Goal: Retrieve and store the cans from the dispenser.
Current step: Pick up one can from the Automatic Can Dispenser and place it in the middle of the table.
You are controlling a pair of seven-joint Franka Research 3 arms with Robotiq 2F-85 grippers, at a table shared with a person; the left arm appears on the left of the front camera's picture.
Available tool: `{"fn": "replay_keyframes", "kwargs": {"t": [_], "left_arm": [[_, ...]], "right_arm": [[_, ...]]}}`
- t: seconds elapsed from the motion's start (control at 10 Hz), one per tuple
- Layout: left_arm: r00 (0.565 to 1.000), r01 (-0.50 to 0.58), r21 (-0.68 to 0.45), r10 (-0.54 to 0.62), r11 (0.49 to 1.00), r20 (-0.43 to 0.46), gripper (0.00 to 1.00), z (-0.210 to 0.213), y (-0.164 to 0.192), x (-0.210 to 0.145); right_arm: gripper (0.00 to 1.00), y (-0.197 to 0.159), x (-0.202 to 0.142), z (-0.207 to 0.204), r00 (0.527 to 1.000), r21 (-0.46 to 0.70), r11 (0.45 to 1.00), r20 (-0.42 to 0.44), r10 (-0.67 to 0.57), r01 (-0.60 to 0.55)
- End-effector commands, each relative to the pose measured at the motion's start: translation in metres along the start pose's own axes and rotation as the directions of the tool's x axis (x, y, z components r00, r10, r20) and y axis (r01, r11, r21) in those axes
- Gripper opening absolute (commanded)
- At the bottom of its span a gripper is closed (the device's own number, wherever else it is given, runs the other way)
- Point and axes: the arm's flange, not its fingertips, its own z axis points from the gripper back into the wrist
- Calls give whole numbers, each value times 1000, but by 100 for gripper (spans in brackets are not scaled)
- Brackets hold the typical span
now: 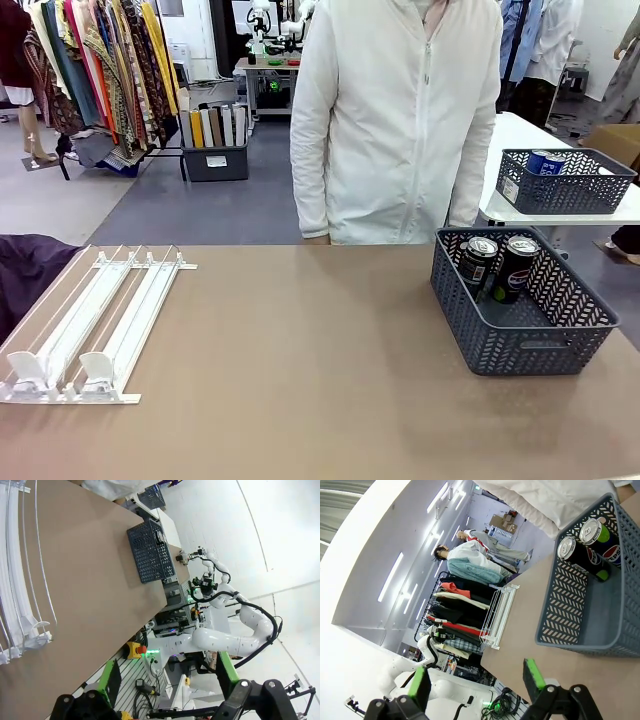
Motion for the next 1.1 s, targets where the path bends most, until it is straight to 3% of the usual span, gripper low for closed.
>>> {"fn": "replay_keyframes", "kwargs": {"t": [0.0,1.0], "left_arm": [[1000,-8,-13,8,1000,7,100,-1,-3,0],[1000,-8,-13,8,1000,7,100,-1,-3,0]], "right_arm": [[100,4,1,0,1000,5,1000,-8,-2,2],[100,4,1,0,1000,5,1000,-8,-2,2]]}}
